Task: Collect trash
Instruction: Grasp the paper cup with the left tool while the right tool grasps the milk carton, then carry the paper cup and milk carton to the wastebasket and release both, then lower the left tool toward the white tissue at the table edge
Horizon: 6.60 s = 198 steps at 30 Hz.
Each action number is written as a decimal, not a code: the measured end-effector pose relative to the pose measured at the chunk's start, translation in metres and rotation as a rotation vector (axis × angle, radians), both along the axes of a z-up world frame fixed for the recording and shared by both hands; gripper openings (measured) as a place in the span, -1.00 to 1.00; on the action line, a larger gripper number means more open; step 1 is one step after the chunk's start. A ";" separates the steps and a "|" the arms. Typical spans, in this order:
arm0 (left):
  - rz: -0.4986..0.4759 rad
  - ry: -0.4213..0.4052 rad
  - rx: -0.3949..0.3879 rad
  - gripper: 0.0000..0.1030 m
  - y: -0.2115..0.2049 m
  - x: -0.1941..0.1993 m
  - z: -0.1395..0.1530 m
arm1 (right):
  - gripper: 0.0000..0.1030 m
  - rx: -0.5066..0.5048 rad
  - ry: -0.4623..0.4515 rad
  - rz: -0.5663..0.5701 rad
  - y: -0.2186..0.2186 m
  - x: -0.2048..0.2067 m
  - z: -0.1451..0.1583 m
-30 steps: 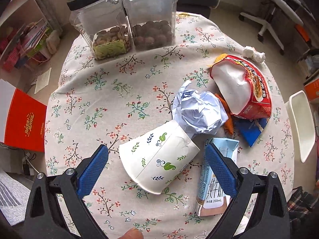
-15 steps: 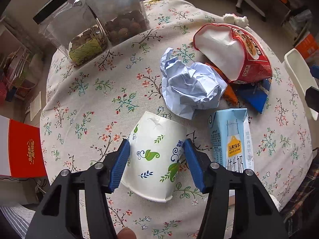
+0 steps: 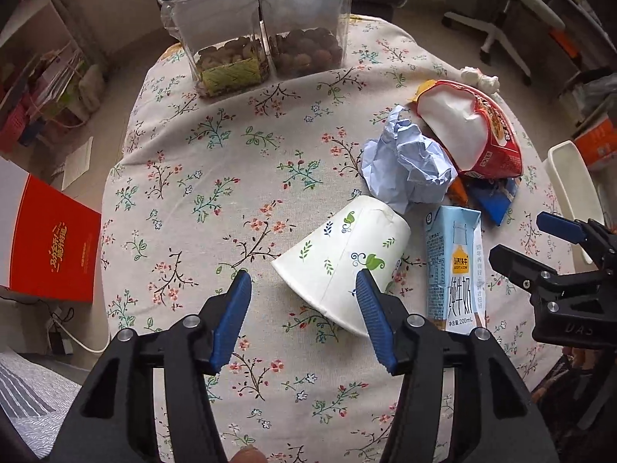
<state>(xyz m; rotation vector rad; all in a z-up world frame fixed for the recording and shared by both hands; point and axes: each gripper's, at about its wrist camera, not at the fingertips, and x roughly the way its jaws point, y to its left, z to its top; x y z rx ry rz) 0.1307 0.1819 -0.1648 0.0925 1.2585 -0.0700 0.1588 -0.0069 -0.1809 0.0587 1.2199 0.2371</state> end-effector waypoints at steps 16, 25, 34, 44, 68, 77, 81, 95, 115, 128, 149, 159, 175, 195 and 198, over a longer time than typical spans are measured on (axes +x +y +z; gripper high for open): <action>-0.313 0.211 0.266 0.39 -0.068 0.041 -0.070 | 0.86 0.001 0.029 -0.096 -0.065 0.003 0.001; -0.177 0.131 0.177 0.08 -0.022 0.025 -0.035 | 0.86 -0.034 0.120 0.086 0.007 0.002 -0.034; 0.032 -0.014 0.059 0.09 0.017 0.006 0.009 | 0.88 -0.022 0.176 0.134 0.056 0.015 -0.063; 0.118 -0.125 -0.036 0.09 0.019 0.011 0.031 | 0.13 -0.006 0.068 0.205 0.057 0.014 -0.033; 0.167 -0.493 -0.099 0.12 -0.032 0.001 0.097 | 0.14 0.032 -0.588 -0.004 -0.044 0.000 0.121; 0.187 -0.620 -0.100 0.12 -0.066 -0.001 0.116 | 0.14 -0.029 -0.708 -0.092 -0.070 -0.010 0.137; 0.173 -0.665 -0.114 0.13 -0.083 -0.003 0.123 | 0.14 -0.059 -0.757 -0.114 -0.083 -0.016 0.143; 0.107 -0.742 -0.149 0.13 -0.139 -0.008 0.138 | 0.14 -0.125 -0.842 -0.196 -0.131 -0.035 0.158; -0.018 -0.768 -0.174 0.14 -0.212 -0.010 0.141 | 0.15 -0.211 -0.824 -0.383 -0.227 -0.039 0.158; -0.082 -0.734 -0.194 0.15 -0.257 -0.003 0.137 | 0.15 -0.203 -0.732 -0.518 -0.276 -0.030 0.142; -0.240 -0.612 -0.350 0.20 -0.383 0.018 0.134 | 0.79 -0.285 -0.765 -0.794 -0.366 -0.066 0.157; -0.325 -0.559 -0.385 0.36 -0.435 0.023 0.134 | 0.81 -0.258 -0.746 -0.917 -0.406 -0.084 0.154; -0.213 -0.710 -0.208 0.75 -0.430 0.010 0.148 | 0.86 -0.387 -0.803 -0.900 -0.381 -0.092 0.156; 0.051 -0.788 -0.083 0.85 -0.333 0.000 0.147 | 0.86 -0.335 -0.871 -0.702 -0.299 -0.080 0.159; 0.100 -0.764 -0.056 0.85 -0.310 -0.003 0.140 | 0.86 -0.317 -0.853 -0.648 -0.283 -0.076 0.155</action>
